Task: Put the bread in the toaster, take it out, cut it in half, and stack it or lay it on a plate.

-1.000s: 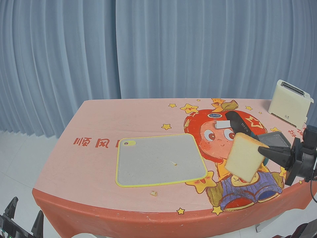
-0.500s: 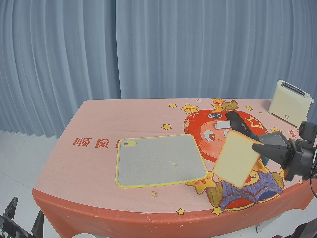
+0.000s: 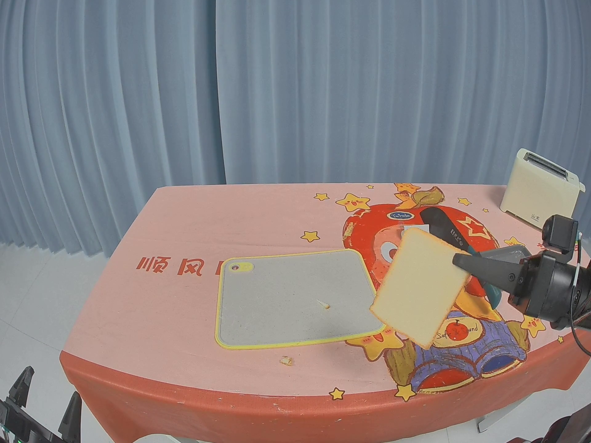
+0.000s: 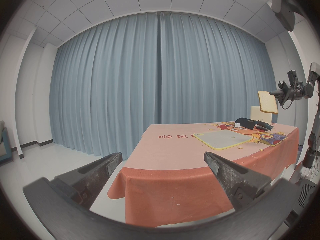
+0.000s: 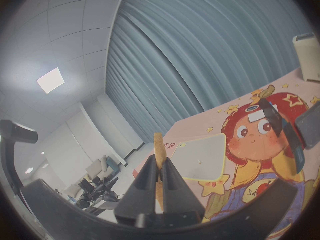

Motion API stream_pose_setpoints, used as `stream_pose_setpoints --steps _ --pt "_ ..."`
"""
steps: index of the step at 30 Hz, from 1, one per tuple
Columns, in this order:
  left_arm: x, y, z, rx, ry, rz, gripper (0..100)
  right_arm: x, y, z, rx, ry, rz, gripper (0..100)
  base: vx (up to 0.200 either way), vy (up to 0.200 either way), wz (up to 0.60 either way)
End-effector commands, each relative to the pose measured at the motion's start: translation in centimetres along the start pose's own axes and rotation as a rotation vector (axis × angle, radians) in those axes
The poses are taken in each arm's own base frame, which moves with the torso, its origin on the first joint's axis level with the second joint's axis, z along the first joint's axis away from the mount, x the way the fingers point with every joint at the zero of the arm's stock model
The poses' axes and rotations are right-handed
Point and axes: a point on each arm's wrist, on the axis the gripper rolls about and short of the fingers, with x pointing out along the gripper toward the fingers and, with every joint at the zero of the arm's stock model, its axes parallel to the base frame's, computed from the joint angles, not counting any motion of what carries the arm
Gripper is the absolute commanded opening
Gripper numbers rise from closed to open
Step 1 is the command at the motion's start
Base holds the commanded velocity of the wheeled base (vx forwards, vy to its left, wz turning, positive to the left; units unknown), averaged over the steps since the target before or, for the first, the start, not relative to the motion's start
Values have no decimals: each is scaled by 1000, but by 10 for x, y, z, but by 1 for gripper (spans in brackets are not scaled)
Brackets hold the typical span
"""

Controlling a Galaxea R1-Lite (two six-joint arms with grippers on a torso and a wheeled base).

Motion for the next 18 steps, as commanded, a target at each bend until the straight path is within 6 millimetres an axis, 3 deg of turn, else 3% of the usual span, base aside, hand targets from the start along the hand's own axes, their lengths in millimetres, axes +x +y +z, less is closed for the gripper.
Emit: stream_pose_setpoints --steps 1,18 --pt "1 0 -4 -1 18 0 100 9 -4 -1 42 25 -9 0 0 0 0" --pt "1 0 -4 -1 18 0 100 30 0 -5 236 87 14 0 0 0 0"
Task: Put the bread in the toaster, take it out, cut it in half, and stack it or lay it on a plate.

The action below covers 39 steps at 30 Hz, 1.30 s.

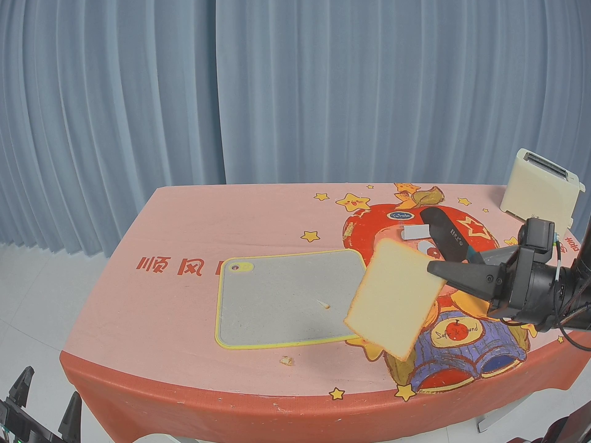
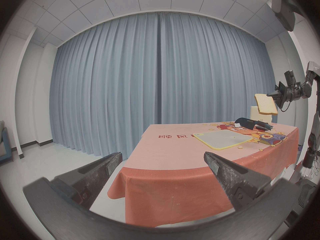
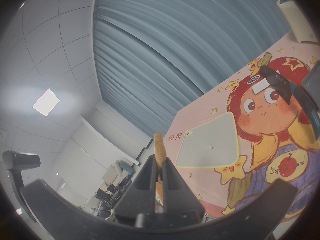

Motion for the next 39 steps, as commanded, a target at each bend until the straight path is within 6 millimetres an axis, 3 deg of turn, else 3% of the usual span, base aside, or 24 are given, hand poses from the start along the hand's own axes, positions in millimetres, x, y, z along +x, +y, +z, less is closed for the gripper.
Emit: stream_pose_setpoints --steps 1,9,17,27,34,39 --pt "1 0 -4 0 18 0 100 12 -1 2 7 17 -2 0 0 0 0" --pt "1 0 -4 0 18 0 100 45 5 27 -36 -82 54 0 0 0 0" --pt "1 0 -4 0 18 0 100 93 -13 39 -22 -74 18 0 0 0 0" --pt "1 0 -4 1 18 0 100 142 -47 30 9 -2 -44 0 0 0 0" --pt "1 0 -4 3 18 -1 100 161 -77 6 52 82 -118 0 0 0 0" --pt "1 0 -4 3 18 0 100 165 -85 1 59 96 -135 0 0 0 0"
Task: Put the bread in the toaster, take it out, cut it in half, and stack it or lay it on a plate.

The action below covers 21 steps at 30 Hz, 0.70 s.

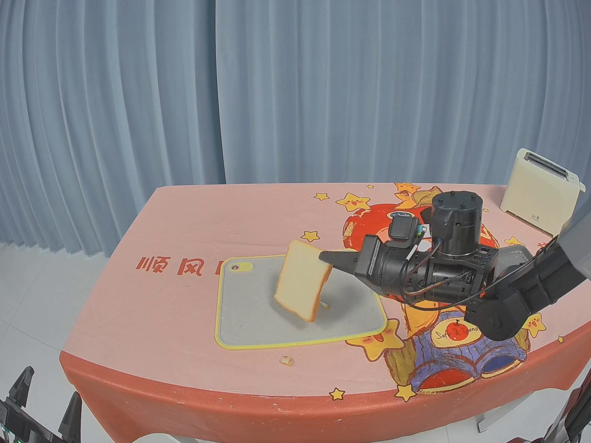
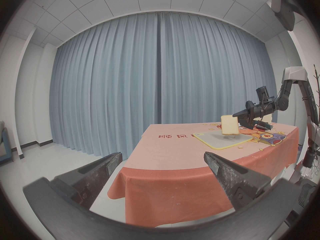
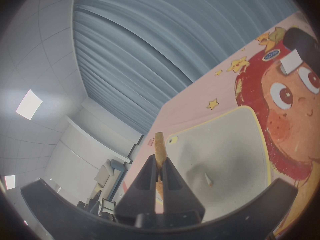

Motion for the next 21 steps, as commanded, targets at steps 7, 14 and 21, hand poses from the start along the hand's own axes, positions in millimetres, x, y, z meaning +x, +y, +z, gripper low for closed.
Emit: stream_pose_setpoints --steps 7,14,21 --pt "1 0 -4 0 18 -1 100 18 -27 -17 1 1 -4 0 0 0 0" --pt "1 0 -4 0 18 -1 100 17 -27 -17 -9 -30 5 0 0 0 0" --pt "1 0 -4 0 18 -1 100 20 -18 -19 -23 -55 -7 100 0 0 0"
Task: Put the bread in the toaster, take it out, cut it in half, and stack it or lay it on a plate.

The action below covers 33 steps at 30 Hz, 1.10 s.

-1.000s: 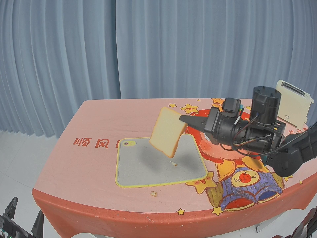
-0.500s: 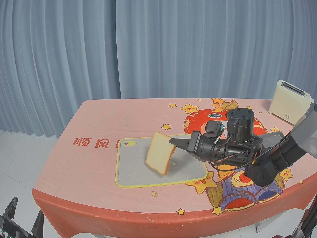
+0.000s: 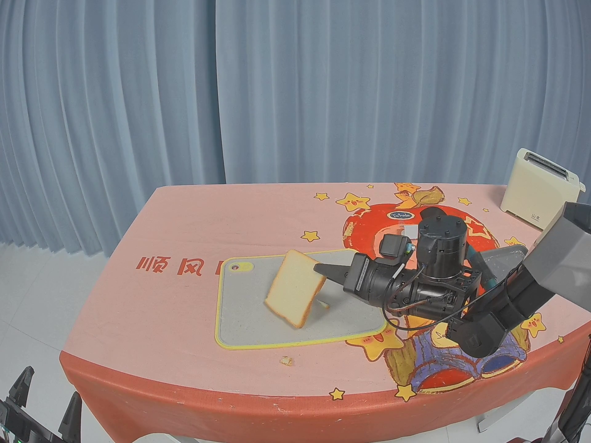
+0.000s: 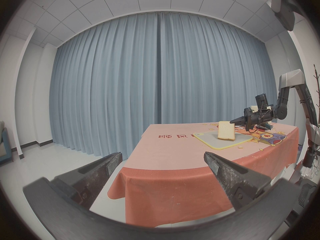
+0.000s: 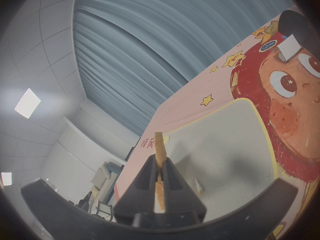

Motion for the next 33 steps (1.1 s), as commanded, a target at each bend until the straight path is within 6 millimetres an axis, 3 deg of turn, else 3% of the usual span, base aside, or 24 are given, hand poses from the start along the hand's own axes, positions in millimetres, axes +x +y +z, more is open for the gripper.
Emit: stream_pose_setpoints --steps 1,6,12,27,32,33 --pt "1 0 -4 0 18 0 100 3 9 1 -14 -28 -3 100 0 0 0" --pt "1 0 -4 0 18 0 100 2 28 10 -21 -66 -48 100 0 0 0" --pt "1 0 -4 0 16 0 100 -14 68 31 4 23 -162 100 0 0 0" --pt "1 0 -4 0 18 0 100 -48 88 38 40 119 -304 100 0 0 0" --pt "1 0 -4 0 18 0 100 -78 98 39 28 94 -330 100 0 0 0" --pt "1 0 -4 0 18 2 100 -95 100 34 -2 82 -343 100 0 0 0"
